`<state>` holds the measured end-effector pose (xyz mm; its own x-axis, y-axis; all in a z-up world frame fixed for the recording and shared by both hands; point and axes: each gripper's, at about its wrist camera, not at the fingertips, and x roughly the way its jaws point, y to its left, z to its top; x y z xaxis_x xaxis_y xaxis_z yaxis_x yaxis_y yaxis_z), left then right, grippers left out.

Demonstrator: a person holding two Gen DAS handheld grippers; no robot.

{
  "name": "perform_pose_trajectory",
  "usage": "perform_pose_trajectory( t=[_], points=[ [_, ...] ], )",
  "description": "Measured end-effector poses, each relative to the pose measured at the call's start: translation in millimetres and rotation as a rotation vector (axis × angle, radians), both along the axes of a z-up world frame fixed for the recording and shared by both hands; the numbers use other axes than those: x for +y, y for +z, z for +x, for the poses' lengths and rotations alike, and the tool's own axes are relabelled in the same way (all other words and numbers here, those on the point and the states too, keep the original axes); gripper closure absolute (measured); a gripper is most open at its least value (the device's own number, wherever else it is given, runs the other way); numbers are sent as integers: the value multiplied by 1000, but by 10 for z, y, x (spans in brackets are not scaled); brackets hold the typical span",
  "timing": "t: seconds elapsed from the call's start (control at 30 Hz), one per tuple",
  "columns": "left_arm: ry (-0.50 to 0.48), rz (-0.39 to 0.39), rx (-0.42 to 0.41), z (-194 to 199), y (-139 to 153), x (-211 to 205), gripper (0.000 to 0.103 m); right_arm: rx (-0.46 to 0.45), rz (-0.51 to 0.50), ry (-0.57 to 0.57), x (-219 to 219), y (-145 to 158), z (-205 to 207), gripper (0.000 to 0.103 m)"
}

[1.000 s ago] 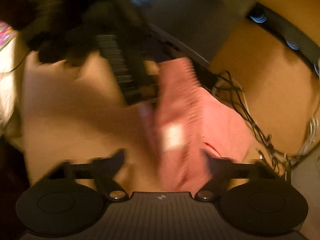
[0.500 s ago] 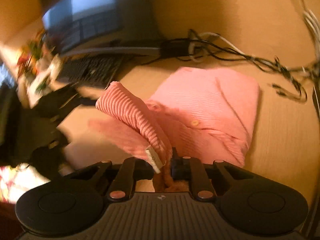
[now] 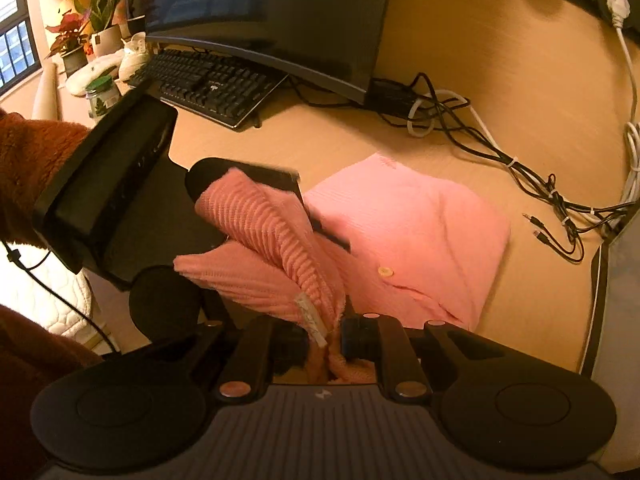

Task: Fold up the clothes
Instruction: 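Fold the held sleeve across the dress body with the right gripper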

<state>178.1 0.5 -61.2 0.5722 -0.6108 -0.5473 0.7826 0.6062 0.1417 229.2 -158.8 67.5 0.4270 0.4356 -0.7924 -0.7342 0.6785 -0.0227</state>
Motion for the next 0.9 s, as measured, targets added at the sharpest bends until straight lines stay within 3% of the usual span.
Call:
perform_pose_trajectory(
  t=[0.03, 0.1, 0.2, 0.27, 0.3, 0.33, 0.37, 0.53, 0.63, 0.67, 0.7, 0.73, 0.77, 0.83, 0.9],
  points=[
    [-10, 2, 9, -16, 2, -15, 19, 5, 0, 2, -14, 13, 4, 90],
    [-14, 17, 43, -2, -26, -7, 46, 8, 0, 14, -39, 25, -2, 90],
    [30, -97, 229, 196, 6, 127, 54, -22, 31, 11, -123, 90, 2, 83],
    [92, -203, 375, 378, 48, 254, 54, -73, 74, -23, -246, 207, -33, 58],
    [122, -250, 443, 466, 58, 317, 54, -124, 79, -39, -317, 258, -88, 28],
    [151, -286, 498, 549, 65, 378, 54, -185, 72, -51, -381, 295, -158, 10],
    [177, -314, 539, 595, 68, 432, 54, -251, 46, -55, -430, 297, -248, 8],
    [234, -405, 652, 749, 57, 564, 54, -357, -104, -96, -456, -184, -402, 7],
    [204, -363, 642, 774, 69, 525, 54, -468, -117, -111, -303, -458, -263, 9],
    [193, -349, 638, 782, 73, 511, 54, -455, -78, -105, -268, -467, -190, 12],
    [183, -335, 635, 789, 77, 497, 54, -414, -28, -93, -245, -449, -110, 31],
    [173, -320, 631, 797, 81, 483, 54, -373, 21, -81, -221, -431, -31, 59],
    [163, -306, 627, 805, 85, 469, 54, -315, 76, -73, -216, -397, 28, 68],
    [151, -277, 619, 755, 135, 466, 53, -234, 152, -74, -262, -311, 23, 74],
    [139, -290, 637, 690, 171, 519, 53, -145, 233, -87, -373, -210, -20, 76]
  ],
)
